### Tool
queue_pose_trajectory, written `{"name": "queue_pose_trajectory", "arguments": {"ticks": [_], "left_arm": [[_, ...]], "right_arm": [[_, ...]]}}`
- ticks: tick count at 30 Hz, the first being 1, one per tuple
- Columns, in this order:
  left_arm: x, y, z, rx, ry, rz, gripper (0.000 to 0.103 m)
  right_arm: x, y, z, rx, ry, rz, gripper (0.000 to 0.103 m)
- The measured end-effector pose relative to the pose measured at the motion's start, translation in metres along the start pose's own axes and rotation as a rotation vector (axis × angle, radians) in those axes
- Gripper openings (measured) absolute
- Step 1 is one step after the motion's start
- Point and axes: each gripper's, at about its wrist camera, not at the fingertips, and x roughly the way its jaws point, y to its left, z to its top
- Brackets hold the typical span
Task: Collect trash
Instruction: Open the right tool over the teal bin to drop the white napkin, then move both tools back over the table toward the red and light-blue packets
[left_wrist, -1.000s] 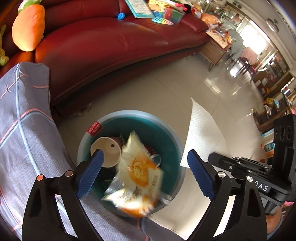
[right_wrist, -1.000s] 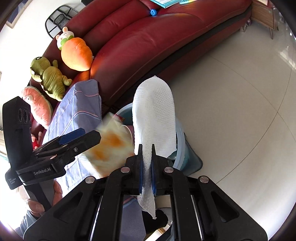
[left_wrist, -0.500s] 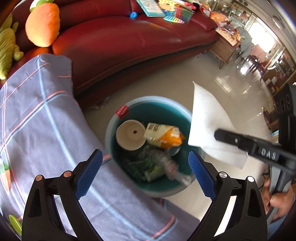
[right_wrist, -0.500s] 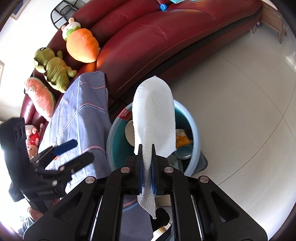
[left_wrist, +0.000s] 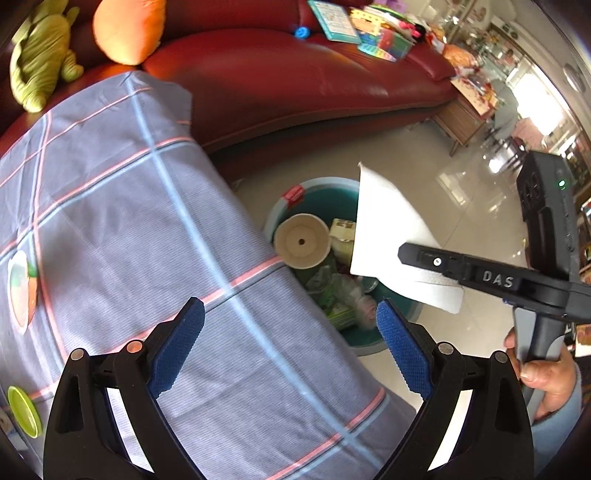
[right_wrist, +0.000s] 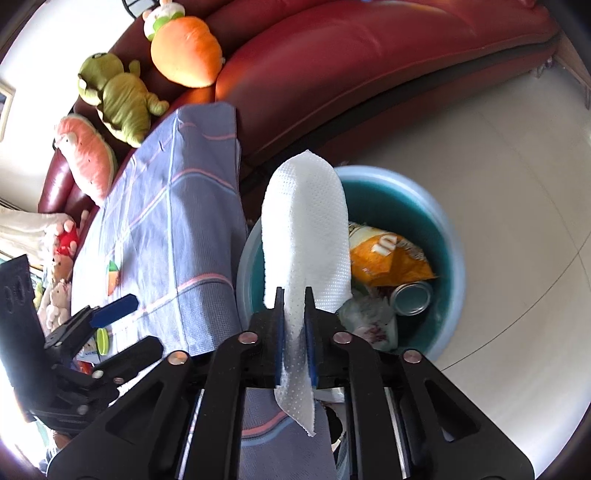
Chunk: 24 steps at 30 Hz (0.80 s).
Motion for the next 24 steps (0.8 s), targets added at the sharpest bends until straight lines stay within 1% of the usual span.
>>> {"name": "queue_pose_trajectory", "arguments": {"ticks": [1, 2, 3, 4, 5, 7, 9, 10, 11, 16, 18, 23, 24], "left_arm": [[-0.002, 0.003, -0.001, -0.005, -0.003, 0.002, 0.094], [-0.004, 0.006, -0.002, -0.01, -0.005, 0.004, 0.094], [-0.005, 0.008, -0.002, -0.013, -0.007, 0.004, 0.094], [-0.007, 0.011, -0.003, -0.017, -0.01, 0.005, 0.094], [-0.008, 0.012, -0.005, -0.019, -0.012, 0.004, 0.094], [-0.009, 0.014, -0.007, -0.021, -0.013, 0.002, 0.094], [-0.01, 0.016, -0.009, -0.021, -0.009, 0.001, 0.094], [-0.01, 0.017, -0.011, -0.022, -0.005, -0.001, 0.094], [-0.011, 0.019, -0.013, -0.021, -0.003, -0.003, 0.094], [-0.019, 0.025, -0.023, -0.021, -0.006, 0.002, 0.094], [-0.023, 0.029, -0.027, -0.026, -0.012, 0.001, 0.094], [-0.039, 0.039, -0.038, -0.039, -0.036, 0.003, 0.094], [-0.043, 0.041, -0.041, -0.042, -0.041, 0.002, 0.094]], "right_arm": [[0.001, 0.0, -0.001, 0.003, 0.0, -0.005, 0.029], [0.002, 0.001, -0.001, 0.005, -0.004, -0.009, 0.034], [0.002, 0.001, -0.002, 0.008, -0.011, -0.019, 0.044], [0.001, 0.001, -0.003, 0.011, -0.016, -0.027, 0.047], [0.0, 0.001, -0.004, 0.014, -0.018, -0.032, 0.048], [-0.003, 0.0, -0.006, 0.026, -0.03, -0.047, 0.06], [-0.007, -0.001, -0.009, 0.036, -0.042, -0.058, 0.066], [-0.01, -0.001, -0.01, 0.046, -0.048, -0.065, 0.072], [-0.012, -0.001, -0.011, 0.053, -0.052, -0.069, 0.075], [-0.02, 0.005, -0.017, 0.066, -0.056, -0.094, 0.077], [-0.022, 0.012, -0.02, 0.054, -0.058, -0.111, 0.078], [-0.033, 0.035, -0.027, 0.024, -0.076, -0.12, 0.079], [-0.036, 0.042, -0.029, 0.015, -0.083, -0.121, 0.081]]}}
